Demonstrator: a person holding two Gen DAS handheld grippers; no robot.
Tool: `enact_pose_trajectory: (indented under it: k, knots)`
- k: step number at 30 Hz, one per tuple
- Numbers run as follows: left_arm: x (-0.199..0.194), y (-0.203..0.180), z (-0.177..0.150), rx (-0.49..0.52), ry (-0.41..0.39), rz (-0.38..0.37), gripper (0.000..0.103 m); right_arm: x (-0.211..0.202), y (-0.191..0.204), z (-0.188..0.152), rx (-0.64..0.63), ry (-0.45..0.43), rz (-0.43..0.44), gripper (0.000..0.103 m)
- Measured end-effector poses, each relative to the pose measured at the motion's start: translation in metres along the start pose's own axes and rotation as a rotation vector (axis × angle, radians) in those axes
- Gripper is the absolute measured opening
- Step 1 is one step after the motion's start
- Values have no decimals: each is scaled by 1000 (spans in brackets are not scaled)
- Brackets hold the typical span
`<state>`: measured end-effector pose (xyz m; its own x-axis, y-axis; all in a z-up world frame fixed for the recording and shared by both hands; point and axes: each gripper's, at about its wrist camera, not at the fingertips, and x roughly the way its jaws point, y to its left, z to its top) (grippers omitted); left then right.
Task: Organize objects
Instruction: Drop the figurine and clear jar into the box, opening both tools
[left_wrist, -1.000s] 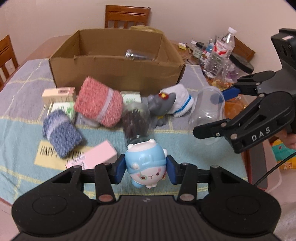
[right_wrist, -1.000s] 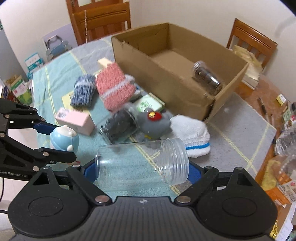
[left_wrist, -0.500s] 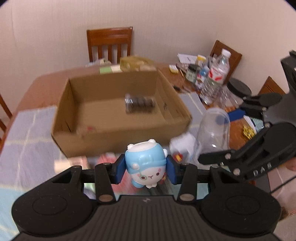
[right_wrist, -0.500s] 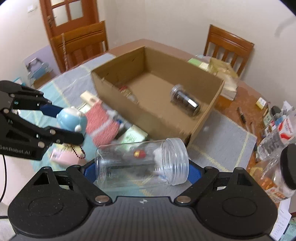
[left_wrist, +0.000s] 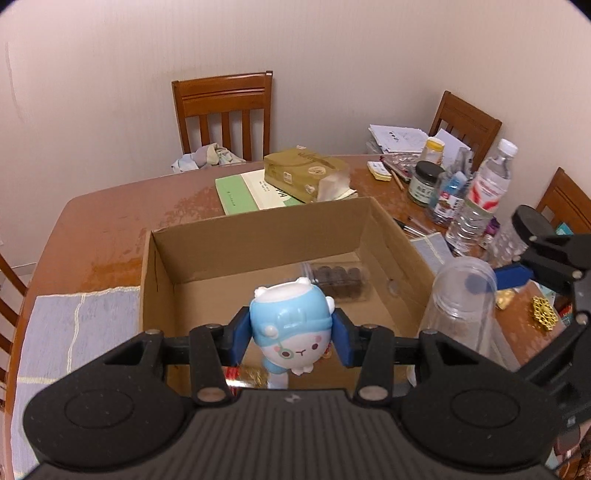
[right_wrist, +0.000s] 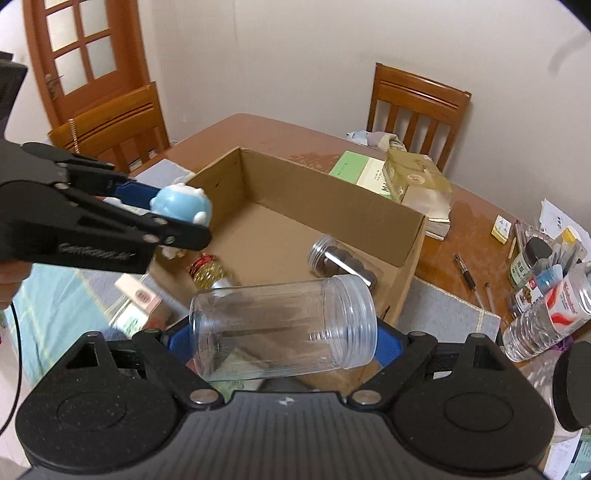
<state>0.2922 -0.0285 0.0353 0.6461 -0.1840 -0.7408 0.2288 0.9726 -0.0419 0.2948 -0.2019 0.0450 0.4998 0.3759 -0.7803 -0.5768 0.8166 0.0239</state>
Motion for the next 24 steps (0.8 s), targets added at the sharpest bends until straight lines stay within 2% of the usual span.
enact_pose_trajectory:
  k: [5, 6, 7, 8, 9, 11, 18, 24]
  knots:
    - [26, 13, 6, -14, 29, -12, 46, 24, -2, 13, 52, 21, -29, 94]
    - [31, 15, 7, -15, 32, -6, 51, 28, -3, 15, 63, 24, -32, 94]
    - [36, 17, 8, -19, 39, 2, 59, 30, -3, 16, 67, 22, -36, 95]
    - [41, 19, 8, -26, 49, 17, 83, 32, -2, 16, 68, 19, -49, 98]
    - [45, 21, 9, -34, 55, 40, 96, 34, -2, 17, 69, 17, -64, 100]
    - [46, 24, 9, -35, 27, 69, 96, 33, -1, 16, 66, 9, -87, 103]
    - [40, 31, 9, -24, 21, 43, 97, 19, -2, 7, 87, 4, -123, 103]
    - [30, 24, 2, 13, 21, 51, 97, 6, 1, -14, 94, 5, -156, 103]
